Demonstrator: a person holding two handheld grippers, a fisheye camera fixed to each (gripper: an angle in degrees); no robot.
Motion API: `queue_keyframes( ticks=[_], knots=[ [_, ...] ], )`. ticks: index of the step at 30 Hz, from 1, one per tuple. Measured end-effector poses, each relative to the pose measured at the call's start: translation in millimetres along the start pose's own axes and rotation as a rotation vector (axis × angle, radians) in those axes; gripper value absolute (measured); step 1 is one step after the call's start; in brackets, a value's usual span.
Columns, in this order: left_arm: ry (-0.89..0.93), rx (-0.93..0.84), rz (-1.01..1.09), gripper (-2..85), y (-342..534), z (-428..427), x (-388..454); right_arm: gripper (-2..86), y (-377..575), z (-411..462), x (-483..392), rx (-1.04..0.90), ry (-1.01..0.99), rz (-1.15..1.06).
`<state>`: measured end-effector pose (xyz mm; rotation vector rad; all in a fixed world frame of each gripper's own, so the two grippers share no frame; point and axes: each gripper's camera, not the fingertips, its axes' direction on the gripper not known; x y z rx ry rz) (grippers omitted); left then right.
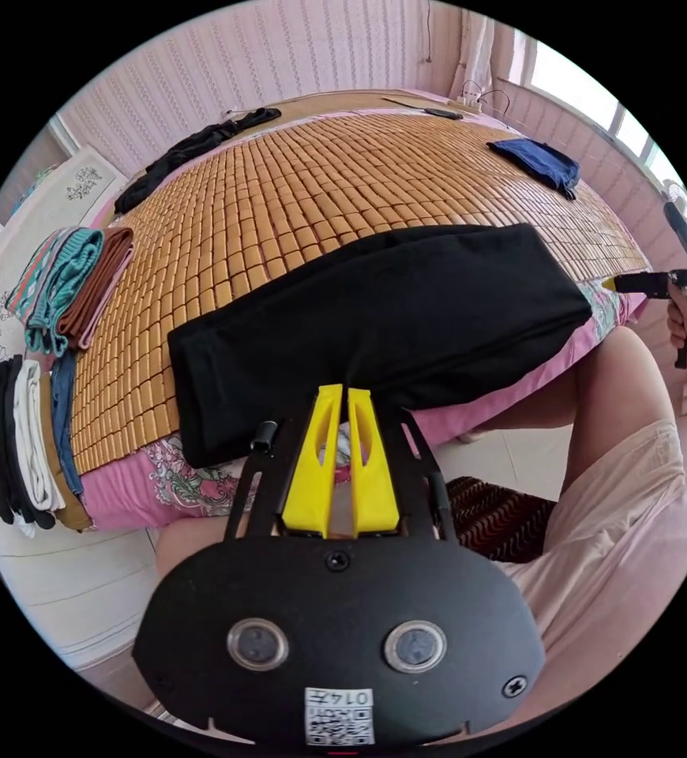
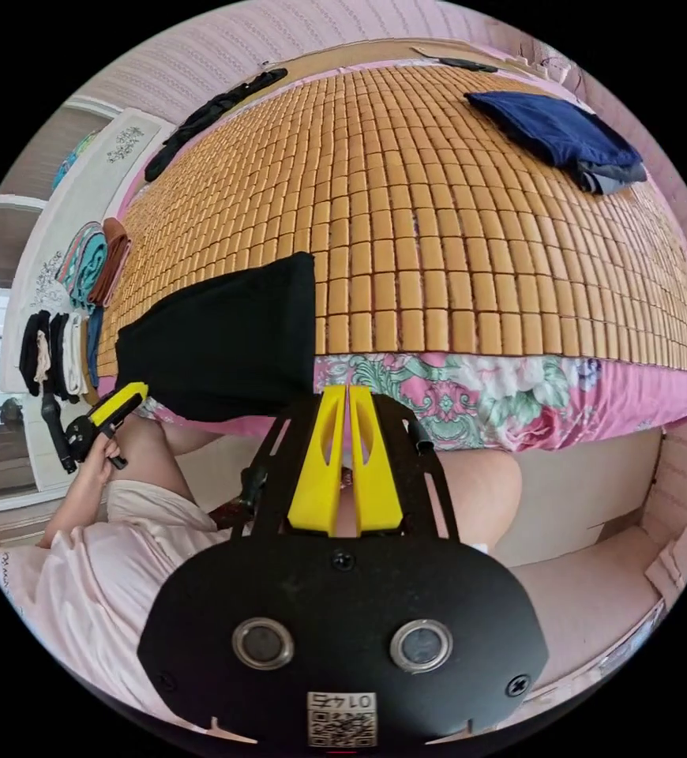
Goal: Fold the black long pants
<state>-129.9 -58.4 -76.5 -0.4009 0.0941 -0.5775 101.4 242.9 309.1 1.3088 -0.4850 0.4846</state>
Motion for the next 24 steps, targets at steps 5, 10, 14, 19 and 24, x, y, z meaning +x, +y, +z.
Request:
queue_keyframes(
  ticks=[5,10,14,19,24],
  knots=[
    [0.1,0.104,0.003,-0.9,-4.0,-44.2,6.9,-0.4,-29.3,-2.2,-105.2,0.026,0.054,-0.362],
    [0.264,0.053,0.133,-0.9,-42.2,-32.3,62.7,-0.9,-81.1,37.6,-234.1,-0.037,0.067,-0.657],
    [0.17,-0.001,0.191,-1.0,-62.8,-5.2,89.9,-1.0,-116.1,67.4,-278.2,-0.098,0.149,-0.688],
    [0.148,-0.025,0.228,-1.0,-70.4,17.2,106.0,-1.0,-145.6,101.4,-301.4,-0.293,0.236,-0.73],
    [0.185,-0.048,0.201,-1.0,-78.5,4.6,105.8,-1.0,-167.8,93.1,-307.2,-0.264,0.267,-0.758]
  ],
)
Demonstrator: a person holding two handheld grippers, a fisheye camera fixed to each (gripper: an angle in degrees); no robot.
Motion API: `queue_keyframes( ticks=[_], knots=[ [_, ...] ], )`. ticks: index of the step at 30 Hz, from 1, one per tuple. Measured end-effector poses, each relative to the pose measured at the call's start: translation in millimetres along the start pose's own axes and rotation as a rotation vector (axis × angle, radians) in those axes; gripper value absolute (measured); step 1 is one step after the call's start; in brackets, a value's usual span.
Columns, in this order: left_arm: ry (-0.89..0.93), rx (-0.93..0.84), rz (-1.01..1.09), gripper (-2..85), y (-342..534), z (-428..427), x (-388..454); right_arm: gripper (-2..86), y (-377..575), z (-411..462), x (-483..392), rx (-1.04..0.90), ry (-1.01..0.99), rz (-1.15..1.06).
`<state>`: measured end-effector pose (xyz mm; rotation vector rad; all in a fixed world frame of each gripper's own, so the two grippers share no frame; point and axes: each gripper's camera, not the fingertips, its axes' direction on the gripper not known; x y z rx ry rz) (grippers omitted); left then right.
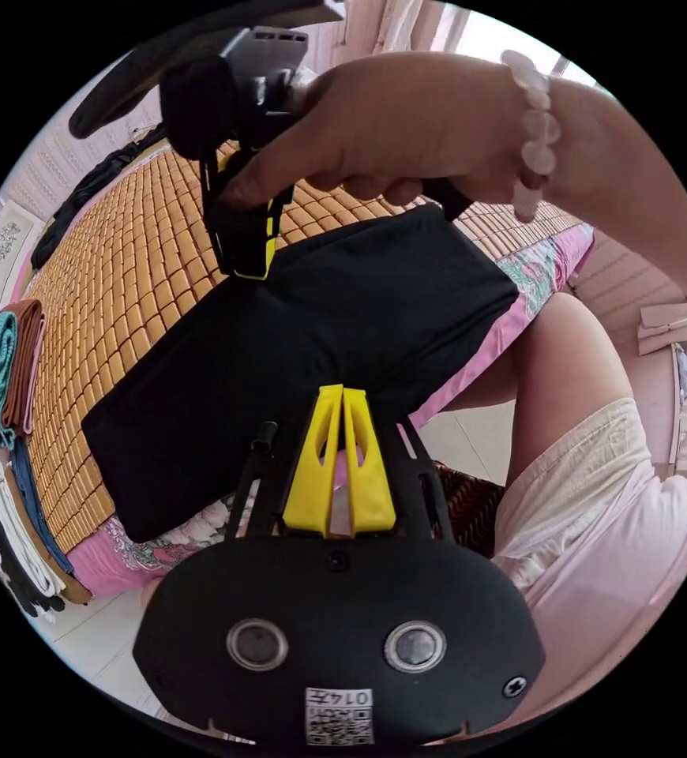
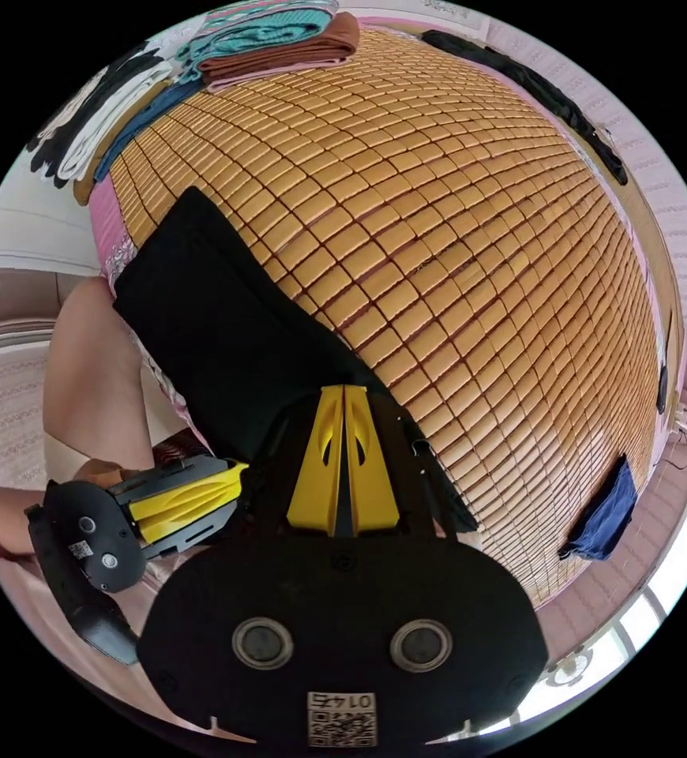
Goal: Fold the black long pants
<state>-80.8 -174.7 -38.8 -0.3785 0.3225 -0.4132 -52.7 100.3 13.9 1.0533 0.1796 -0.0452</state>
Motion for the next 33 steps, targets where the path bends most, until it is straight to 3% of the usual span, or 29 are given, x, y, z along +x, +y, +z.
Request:
queue_keyframes(
  ticks=[2,9,13,17,22,26,28,33],
  knots=[
    [0.022,-0.037,-0.001,-1.0,-0.5,10.5,0.6,-1.0,-5.5,21.0,5.8,-0.076,-0.007,0.004],
    [0.056,0.059,-0.013,-0.7,12.4,6.9,3.8,-0.8,23.2,29.4,32.8,0.034,-0.103,0.066],
    [0.053,0.174,0.028,1.4,20.4,-19.0,23.1,0.4,127.6,21.5,82.1,0.297,-0.234,0.286],
    [0.132,0.216,0.148,7.3,7.1,-27.0,51.2,7.2,240.4,51.0,123.3,0.354,-0.231,0.566],
    [0.154,0.23,0.307,9.6,-22.9,-26.8,100.3,12.5,341.7,112.8,147.0,0.357,-0.412,0.746],
    [0.135,0.267,0.4,12.0,-38.7,-29.0,128.6,10.3,357.5,156.8,160.6,0.297,-0.537,0.781],
    [0.129,0.253,0.448,13.4,-48.6,-26.7,145.0,3.0,373.2,156.3,170.4,0.369,-0.609,0.758],
    [0.096,0.274,0.489,12.5,-55.7,-28.1,167.2,1.0,393.4,141.4,169.3,0.498,-0.739,0.602]
  ],
)
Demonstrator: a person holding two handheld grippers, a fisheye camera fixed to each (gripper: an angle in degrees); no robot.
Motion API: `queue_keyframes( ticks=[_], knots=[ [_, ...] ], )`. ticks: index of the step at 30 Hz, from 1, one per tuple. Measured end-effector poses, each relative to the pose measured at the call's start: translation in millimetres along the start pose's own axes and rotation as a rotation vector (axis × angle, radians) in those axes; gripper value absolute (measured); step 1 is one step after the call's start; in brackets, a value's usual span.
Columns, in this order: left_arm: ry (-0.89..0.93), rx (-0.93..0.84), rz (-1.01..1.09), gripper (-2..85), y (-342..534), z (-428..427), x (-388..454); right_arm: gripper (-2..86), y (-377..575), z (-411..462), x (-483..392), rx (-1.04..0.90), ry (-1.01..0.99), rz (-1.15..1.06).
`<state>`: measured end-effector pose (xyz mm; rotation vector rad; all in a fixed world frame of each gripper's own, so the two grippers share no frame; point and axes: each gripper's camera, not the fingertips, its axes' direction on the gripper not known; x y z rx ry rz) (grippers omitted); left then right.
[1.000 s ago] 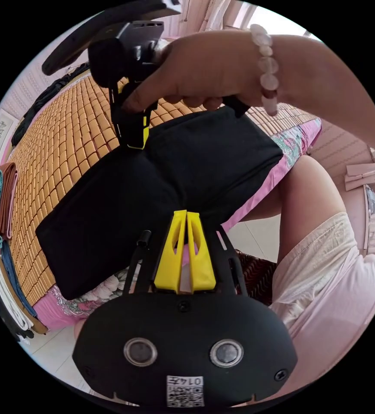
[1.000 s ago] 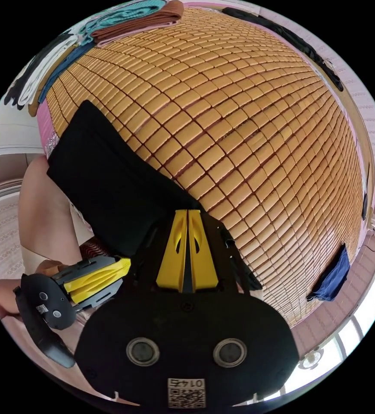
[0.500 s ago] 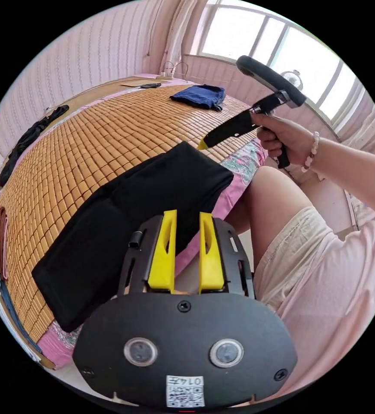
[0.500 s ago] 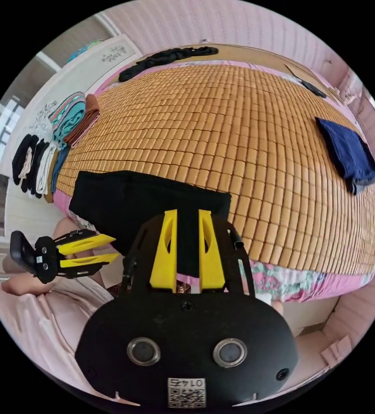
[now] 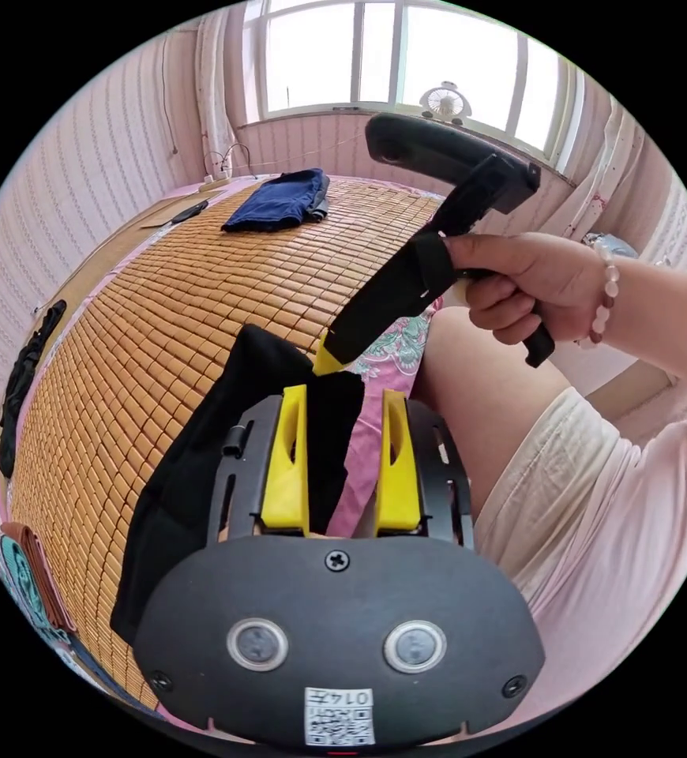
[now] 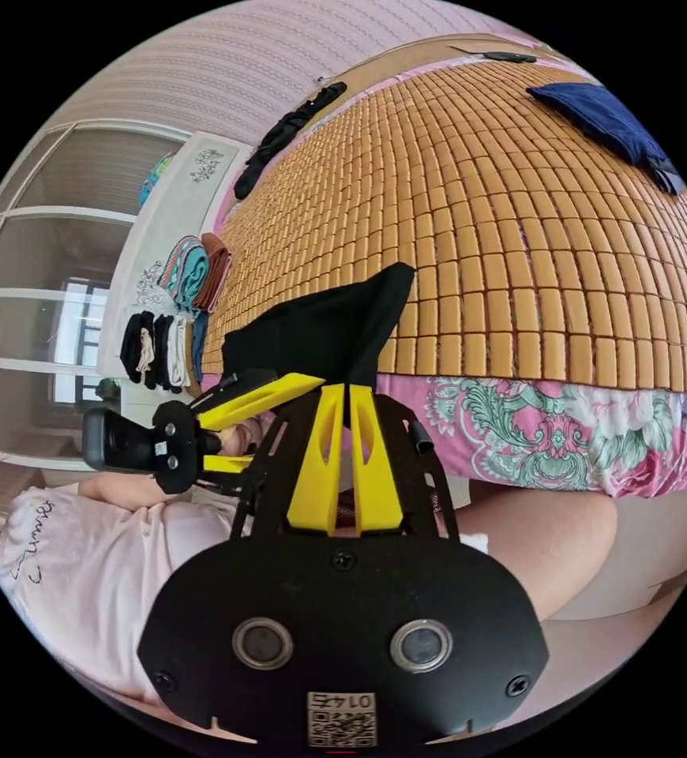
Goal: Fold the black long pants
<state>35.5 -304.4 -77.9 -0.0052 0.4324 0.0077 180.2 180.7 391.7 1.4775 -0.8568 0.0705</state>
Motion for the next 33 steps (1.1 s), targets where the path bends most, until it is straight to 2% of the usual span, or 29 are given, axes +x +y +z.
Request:
queue_keyframes(
  ticks=[3,5,6,8,12,14,16,18,28,33],
  knots=[
    [-0.086,-0.013,-0.034,5.4,6.1,-7.4,-1.0,1.3,9.1,-22.3,0.8,0.055,-0.136,-0.116],
    [-0.06,0.01,-0.071,4.5,15.6,-15.1,-6.7,5.3,14.0,-39.3,18.6,0.126,-0.156,-0.073],
    [-0.043,0.027,-0.09,4.3,22.4,-20.1,-9.3,10.9,16.0,-45.1,36.8,0.157,-0.128,-0.021],
    [-0.038,0.036,-0.092,4.2,29.8,-25.7,-8.7,14.1,17.6,-42.7,69.3,0.167,-0.083,0.089],
    [-0.031,0.037,-0.039,4.1,41.3,-36.6,0.5,16.9,13.2,-16.5,120.5,0.172,-0.3,0.252],
    [-0.037,0.028,-0.029,4.2,45.5,-39.0,2.7,14.4,11.2,-10.5,126.2,0.193,-0.344,0.251],
    [-0.032,0.036,-0.035,4.3,51.4,-43.0,1.9,6.4,14.4,-11.9,132.6,0.235,-0.399,0.22],
    [-0.024,0.055,-0.04,4.3,54.8,-47.0,-0.3,3.5,19.6,-17.5,139.3,0.243,-0.403,0.217],
    [0.179,0.279,-0.094,4.2,69.0,-69.8,-22.1,1.8,58.0,-107.8,135.3,0.379,-0.308,0.124],
    [0.144,0.347,-0.257,4.2,137.4,-101.7,-66.4,2.3,14.9,-80.6,77.6,0.281,-0.331,-0.009]
  ],
)
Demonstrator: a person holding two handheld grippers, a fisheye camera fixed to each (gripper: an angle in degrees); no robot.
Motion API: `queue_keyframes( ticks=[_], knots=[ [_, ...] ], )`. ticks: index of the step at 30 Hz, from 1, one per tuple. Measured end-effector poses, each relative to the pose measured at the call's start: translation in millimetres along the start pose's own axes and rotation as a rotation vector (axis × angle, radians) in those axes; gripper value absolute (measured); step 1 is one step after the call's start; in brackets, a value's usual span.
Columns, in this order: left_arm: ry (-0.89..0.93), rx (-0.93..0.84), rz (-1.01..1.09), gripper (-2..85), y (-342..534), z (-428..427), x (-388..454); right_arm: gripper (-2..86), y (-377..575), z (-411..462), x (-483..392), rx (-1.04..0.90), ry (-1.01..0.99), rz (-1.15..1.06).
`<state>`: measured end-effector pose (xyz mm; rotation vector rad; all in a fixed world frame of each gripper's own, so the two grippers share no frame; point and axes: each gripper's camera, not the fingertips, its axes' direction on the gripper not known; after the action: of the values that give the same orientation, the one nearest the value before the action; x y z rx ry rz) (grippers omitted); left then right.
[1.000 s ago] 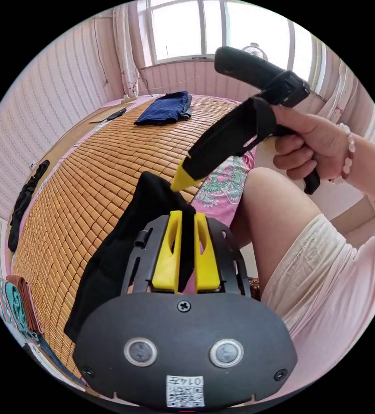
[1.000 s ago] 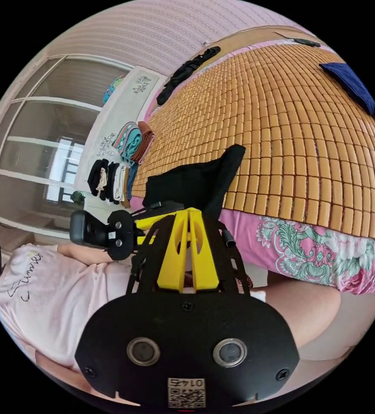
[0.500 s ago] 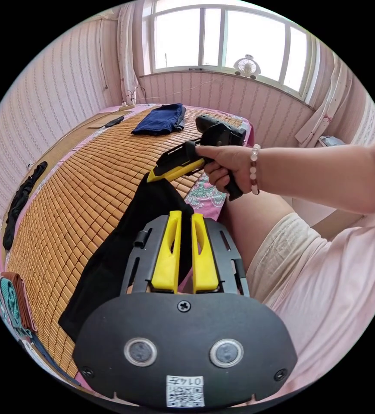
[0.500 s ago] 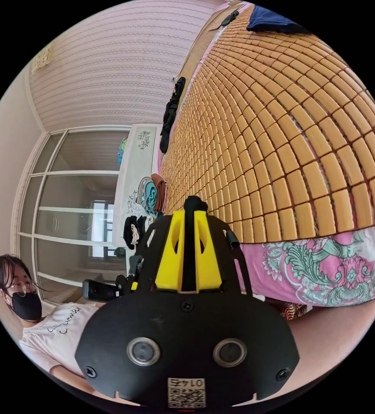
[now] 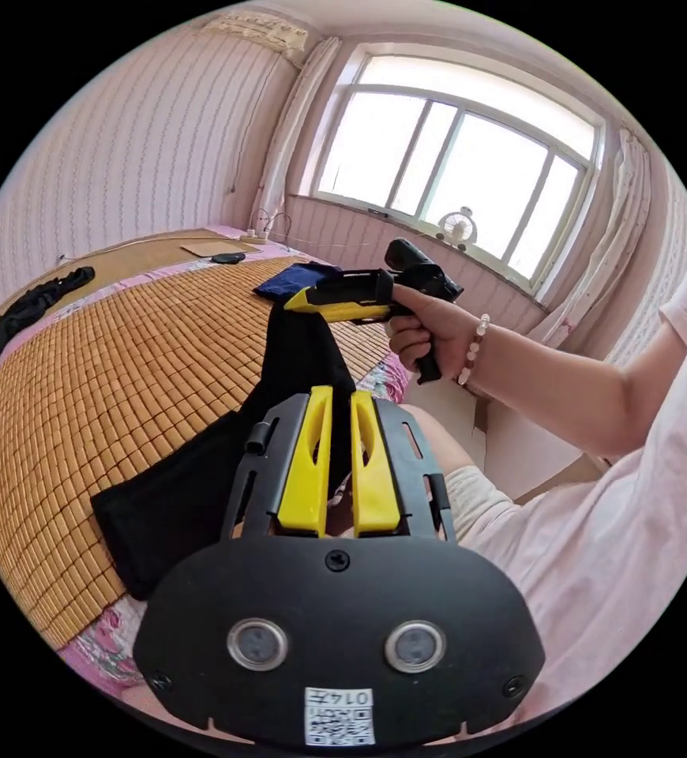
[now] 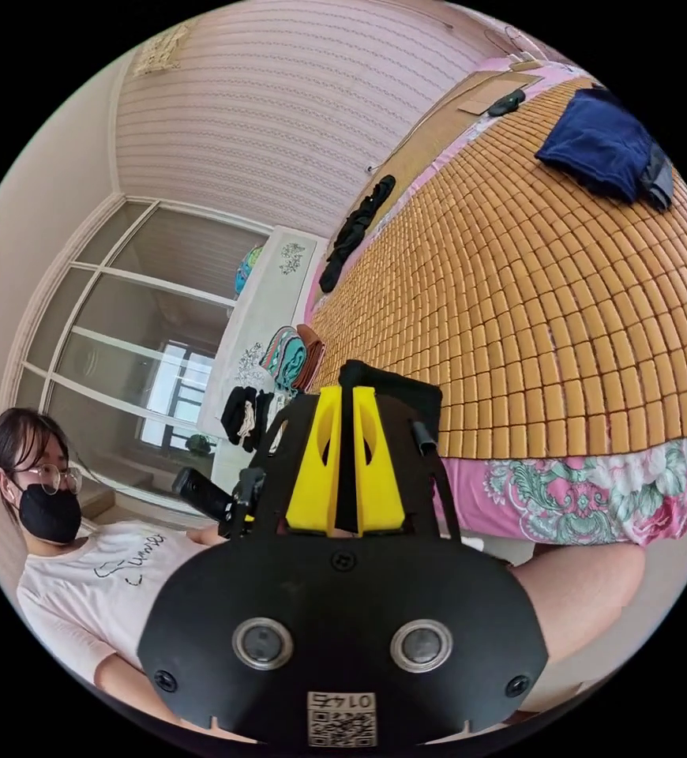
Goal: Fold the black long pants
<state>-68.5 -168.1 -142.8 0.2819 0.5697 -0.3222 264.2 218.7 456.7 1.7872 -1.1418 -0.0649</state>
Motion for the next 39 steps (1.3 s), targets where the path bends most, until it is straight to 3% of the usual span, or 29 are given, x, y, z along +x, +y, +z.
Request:
queue_keyframes(
  ticks=[5,10,16,21,27,35,39],
  knots=[
    [-0.319,-0.009,-0.234,5.1,86.3,-90.0,-68.1,5.1,-25.3,137.4,-56.9,-0.185,-0.053,-0.108],
    [-0.514,-0.096,-0.549,7.0,180.9,-140.4,-146.0,6.5,-26.7,201.8,-59.0,-0.305,0.145,-0.153],
    [-0.451,-0.116,-0.598,9.2,202.7,-113.2,-197.4,7.2,0.0,157.4,-20.6,-0.26,0.395,-0.056],
    [-0.39,-0.175,-0.603,12.9,193.9,-64.0,-241.6,12.3,11.5,145.9,12.2,-0.252,0.466,0.095],
    [-0.371,-0.315,-0.626,14.8,198.0,-15.9,-286.1,13.0,4.6,155.4,14.9,-0.226,0.432,0.145],
    [-0.427,-0.349,-0.554,14.8,201.2,-11.1,-290.2,13.0,-14.0,177.2,-5.5,-0.242,0.361,0.088],
    [-0.432,-0.368,-0.571,15.7,208.8,-10.8,-299.2,10.3,-25.8,186.1,-16.4,-0.245,0.416,0.097]
  ],
)
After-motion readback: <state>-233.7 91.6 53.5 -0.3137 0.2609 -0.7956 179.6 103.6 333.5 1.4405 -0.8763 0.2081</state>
